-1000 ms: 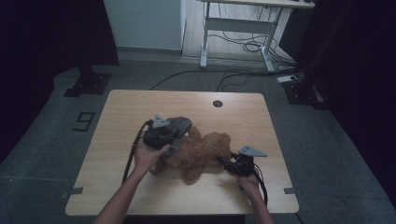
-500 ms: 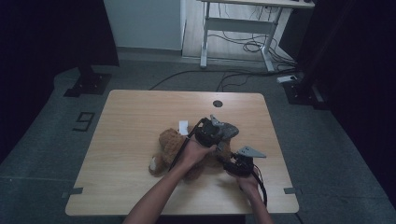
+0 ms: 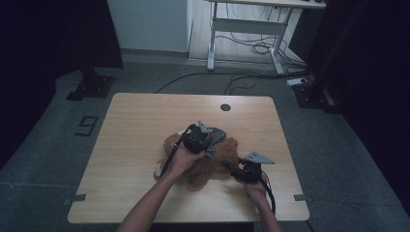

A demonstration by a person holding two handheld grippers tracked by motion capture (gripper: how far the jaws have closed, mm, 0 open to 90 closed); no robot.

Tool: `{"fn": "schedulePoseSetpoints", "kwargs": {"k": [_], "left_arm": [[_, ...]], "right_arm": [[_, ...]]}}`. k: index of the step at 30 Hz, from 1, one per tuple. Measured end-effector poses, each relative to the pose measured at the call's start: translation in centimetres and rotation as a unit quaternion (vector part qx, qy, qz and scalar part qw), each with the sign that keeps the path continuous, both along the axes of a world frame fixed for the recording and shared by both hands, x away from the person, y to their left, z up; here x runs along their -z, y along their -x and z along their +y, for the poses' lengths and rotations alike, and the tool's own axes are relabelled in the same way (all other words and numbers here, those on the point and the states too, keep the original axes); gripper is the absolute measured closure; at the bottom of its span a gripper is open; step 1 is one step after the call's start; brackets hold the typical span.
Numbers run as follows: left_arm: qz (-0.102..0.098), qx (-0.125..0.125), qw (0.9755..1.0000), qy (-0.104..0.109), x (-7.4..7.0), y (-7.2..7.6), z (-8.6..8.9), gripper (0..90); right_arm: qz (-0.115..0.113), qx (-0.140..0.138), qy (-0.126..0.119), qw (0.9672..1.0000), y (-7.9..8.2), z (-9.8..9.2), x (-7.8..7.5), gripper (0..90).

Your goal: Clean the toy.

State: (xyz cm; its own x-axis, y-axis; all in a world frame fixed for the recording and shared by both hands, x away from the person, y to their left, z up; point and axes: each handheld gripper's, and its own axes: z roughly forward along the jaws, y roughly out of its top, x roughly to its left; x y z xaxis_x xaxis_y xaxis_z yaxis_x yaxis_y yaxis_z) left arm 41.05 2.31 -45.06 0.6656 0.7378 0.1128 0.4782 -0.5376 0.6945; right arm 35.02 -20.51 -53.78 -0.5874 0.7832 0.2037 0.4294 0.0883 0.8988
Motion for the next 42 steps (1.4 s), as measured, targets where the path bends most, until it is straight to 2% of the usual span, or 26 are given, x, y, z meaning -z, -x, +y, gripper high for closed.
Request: {"fn": "schedulePoseSetpoints", "kwargs": {"k": [4,8,10,12,15,16,18,20,23,26,29,33,36,38,39,41,42], "left_arm": [[-0.012,-0.02,0.9997,-0.001,-0.7,0.2,2.0,75.5],[-0.001,-0.052,0.9986,0.007,-0.4,0.2,5.6,75.6],[0.005,-0.072,0.9973,0.012,0.1,0.2,7.4,75.7],[0.011,-0.093,0.9956,0.009,0.8,-0.1,9.3,75.8],[0.029,-0.119,0.9923,0.018,2.1,-0.4,12.0,75.7],[0.036,-0.124,0.9914,0.022,2.5,-0.4,12.6,75.7],[0.044,-0.128,0.9899,0.042,3.1,-0.4,13.7,75.6],[0.046,-0.127,0.9894,0.053,3.0,-0.4,14.0,75.5],[0.037,-0.119,0.9902,0.063,2.0,-0.2,13.9,75.4],[0.022,-0.103,0.9916,0.075,0.1,0.1,12.9,75.5],[0.011,-0.078,0.9926,0.092,-1.9,0.3,10.9,75.5],[0.005,-0.031,0.9938,0.107,-3.2,0.8,7.1,75.5],[-0.002,-0.003,0.9962,0.087,-3.1,1.3,4.3,75.5],[-0.009,0.001,0.9981,0.061,-2.7,1.2,3.1,75.5],[-0.007,0.002,0.9987,0.05,-2.3,1.0,2.8,75.5],[0.008,-0.006,0.9986,0.051,-1.5,0.3,2.9,75.5],[0.017,-0.016,0.9978,0.062,-1.0,-0.2,3.4,75.6]], "right_arm": [[0.002,-0.002,-0.001,1.0,0.0,-0.1,0.0,51.5],[0.001,-0.003,-0.003,1.0,-0.1,-0.2,0.1,51.5],[0.001,-0.002,-0.003,1.0,-0.1,-0.1,0.1,51.5],[0.003,-0.001,-0.004,1.0,0.0,-0.1,0.1,51.5],[0.003,0.0,-0.005,1.0,-0.1,-0.1,0.1,51.5],[0.003,0.0,-0.006,1.0,-0.1,-0.1,0.1,51.6],[0.003,-0.001,-0.007,1.0,-0.1,-0.2,0.1,51.6],[0.004,-0.001,-0.008,1.0,-0.2,-0.2,0.1,51.5],[0.005,-0.001,-0.008,1.0,-0.1,-0.3,0.1,51.5],[0.005,-0.001,-0.008,1.0,-0.1,-0.3,0.1,51.5],[0.005,0.001,-0.009,0.9999,-0.1,-0.2,0.2,51.5],[0.005,-0.001,-0.008,1.0,-0.1,-0.3,0.1,51.5],[0.005,-0.001,-0.01,0.9999,-0.2,-0.3,0.2,51.5],[0.005,-0.001,-0.009,0.9999,-0.2,-0.3,0.2,51.5],[0.005,-0.001,-0.009,0.9999,-0.1,-0.3,0.2,51.5],[0.005,-0.002,-0.009,0.9999,-0.1,-0.3,0.2,51.4],[0.004,-0.002,-0.009,0.9999,-0.1,-0.3,0.2,51.4]]}}
